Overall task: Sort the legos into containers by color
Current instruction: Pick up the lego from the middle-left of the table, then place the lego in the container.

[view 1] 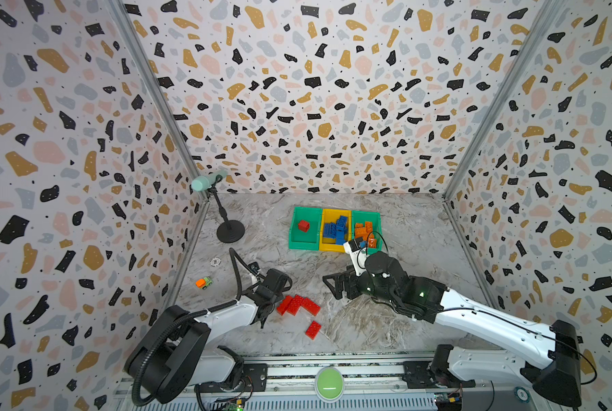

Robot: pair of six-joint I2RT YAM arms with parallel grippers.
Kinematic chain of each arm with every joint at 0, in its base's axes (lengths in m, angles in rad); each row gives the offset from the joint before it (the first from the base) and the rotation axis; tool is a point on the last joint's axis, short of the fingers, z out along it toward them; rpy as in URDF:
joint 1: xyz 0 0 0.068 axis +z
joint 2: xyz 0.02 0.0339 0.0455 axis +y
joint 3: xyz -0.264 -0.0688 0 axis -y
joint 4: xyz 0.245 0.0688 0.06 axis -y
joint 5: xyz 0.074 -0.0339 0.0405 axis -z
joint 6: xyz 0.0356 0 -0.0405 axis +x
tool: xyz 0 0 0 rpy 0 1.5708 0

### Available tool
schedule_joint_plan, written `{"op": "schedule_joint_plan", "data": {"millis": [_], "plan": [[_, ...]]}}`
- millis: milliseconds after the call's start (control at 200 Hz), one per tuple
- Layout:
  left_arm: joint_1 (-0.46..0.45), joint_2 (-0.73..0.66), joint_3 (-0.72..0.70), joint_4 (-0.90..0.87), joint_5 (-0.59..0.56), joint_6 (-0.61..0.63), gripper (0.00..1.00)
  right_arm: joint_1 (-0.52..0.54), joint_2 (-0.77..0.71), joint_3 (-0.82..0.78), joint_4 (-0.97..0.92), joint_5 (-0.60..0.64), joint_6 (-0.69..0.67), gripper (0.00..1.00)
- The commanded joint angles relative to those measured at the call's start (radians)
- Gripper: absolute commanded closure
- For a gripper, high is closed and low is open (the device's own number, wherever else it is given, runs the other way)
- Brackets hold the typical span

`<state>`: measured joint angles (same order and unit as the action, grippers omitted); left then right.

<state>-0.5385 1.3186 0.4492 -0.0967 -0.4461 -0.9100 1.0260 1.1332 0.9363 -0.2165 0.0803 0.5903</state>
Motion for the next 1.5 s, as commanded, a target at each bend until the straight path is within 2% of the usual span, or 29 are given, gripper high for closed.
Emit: {"op": "schedule_joint_plan", "data": {"millis": [0, 215, 696, 756, 826, 876, 956, 1126, 1291, 1497], "plan": [[0.001, 0.004, 0.097, -0.072, -0.014, 0.055, 0.68, 0.004, -0.026, -0.007, -0.007, 0.039, -0.005, 0.01], [0.001, 0.103, 0.365, -0.118, -0.047, 0.142, 0.68, -0.017, -0.07, -0.041, 0.011, 0.066, -0.007, 0.01], [0.018, 0.71, 1.134, -0.263, 0.008, 0.291, 0.65, -0.122, -0.144, -0.037, -0.067, 0.051, -0.008, 0.01], [0.026, 0.76, 1.196, -0.286, 0.013, 0.294, 0.6, -0.131, -0.151, -0.03, -0.076, 0.049, -0.006, 0.01], [0.032, 0.792, 1.24, -0.298, 0.032, 0.298, 0.42, -0.141, -0.149, -0.021, -0.091, 0.052, -0.006, 0.01], [0.034, 0.796, 1.251, -0.296, 0.042, 0.301, 0.35, -0.148, -0.148, -0.018, -0.095, 0.053, -0.007, 0.01], [0.034, 0.77, 1.243, -0.283, 0.066, 0.306, 0.3, -0.163, -0.14, -0.011, -0.095, 0.044, -0.011, 0.01], [0.031, 0.595, 1.108, -0.232, 0.097, 0.293, 0.29, -0.176, -0.108, -0.005, -0.082, 0.011, -0.023, 0.01], [0.024, 0.307, 0.791, -0.181, 0.064, 0.267, 0.32, -0.179, -0.086, -0.028, -0.033, -0.038, -0.02, 0.01], [-0.037, -0.034, 0.323, -0.13, 0.067, 0.148, 0.35, -0.171, -0.033, -0.044, 0.028, -0.1, -0.012, 0.01]]}}
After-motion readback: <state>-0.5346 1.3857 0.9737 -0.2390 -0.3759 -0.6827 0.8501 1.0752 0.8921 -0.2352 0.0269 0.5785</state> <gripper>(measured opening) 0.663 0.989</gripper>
